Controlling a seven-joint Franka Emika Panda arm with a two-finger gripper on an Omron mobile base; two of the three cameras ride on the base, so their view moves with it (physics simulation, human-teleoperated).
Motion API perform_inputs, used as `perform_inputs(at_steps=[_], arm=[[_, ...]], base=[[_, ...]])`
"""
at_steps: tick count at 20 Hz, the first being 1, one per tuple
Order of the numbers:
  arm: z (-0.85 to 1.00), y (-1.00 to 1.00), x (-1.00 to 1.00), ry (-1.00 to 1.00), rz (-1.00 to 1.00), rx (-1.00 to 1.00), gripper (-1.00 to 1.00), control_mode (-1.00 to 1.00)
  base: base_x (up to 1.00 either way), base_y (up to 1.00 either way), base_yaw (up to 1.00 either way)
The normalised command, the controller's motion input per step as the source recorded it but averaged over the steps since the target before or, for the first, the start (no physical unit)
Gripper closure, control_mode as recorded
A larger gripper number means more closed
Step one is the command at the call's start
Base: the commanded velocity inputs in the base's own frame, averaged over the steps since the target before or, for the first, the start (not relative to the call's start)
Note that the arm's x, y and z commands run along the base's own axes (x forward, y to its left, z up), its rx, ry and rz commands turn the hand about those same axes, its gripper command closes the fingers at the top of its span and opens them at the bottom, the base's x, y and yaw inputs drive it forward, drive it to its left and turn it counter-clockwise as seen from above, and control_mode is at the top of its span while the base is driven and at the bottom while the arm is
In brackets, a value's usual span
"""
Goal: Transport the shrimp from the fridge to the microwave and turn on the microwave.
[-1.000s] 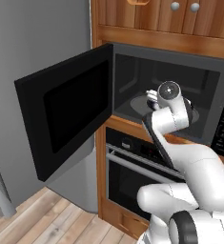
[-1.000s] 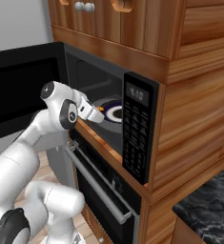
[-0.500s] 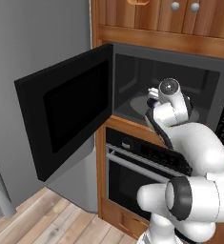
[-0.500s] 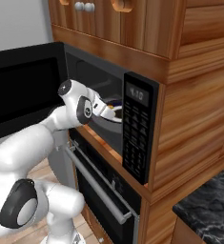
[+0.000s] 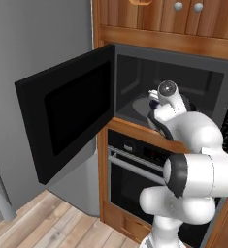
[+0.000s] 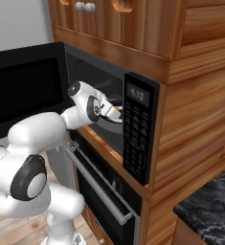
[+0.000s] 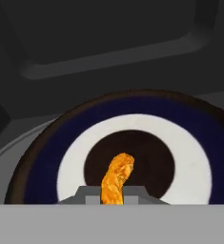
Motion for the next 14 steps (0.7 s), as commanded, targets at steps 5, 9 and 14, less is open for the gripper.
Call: perform_inputs(at_steps=[5, 9, 14], arm=[[-0.24, -0.23, 0.22, 0.05, 0.00, 0.04, 1.00, -1.00], [-0.21, -0.17, 0.21, 0.04, 0.00, 0.05, 1.00, -1.00], [-0.13, -0.08, 0.27, 0.00, -0.01, 0.02, 1.00, -1.00]], base=[[0.00, 0.00, 0.00], [0.00, 0.00, 0.00], [0.00, 0.00, 0.00]])
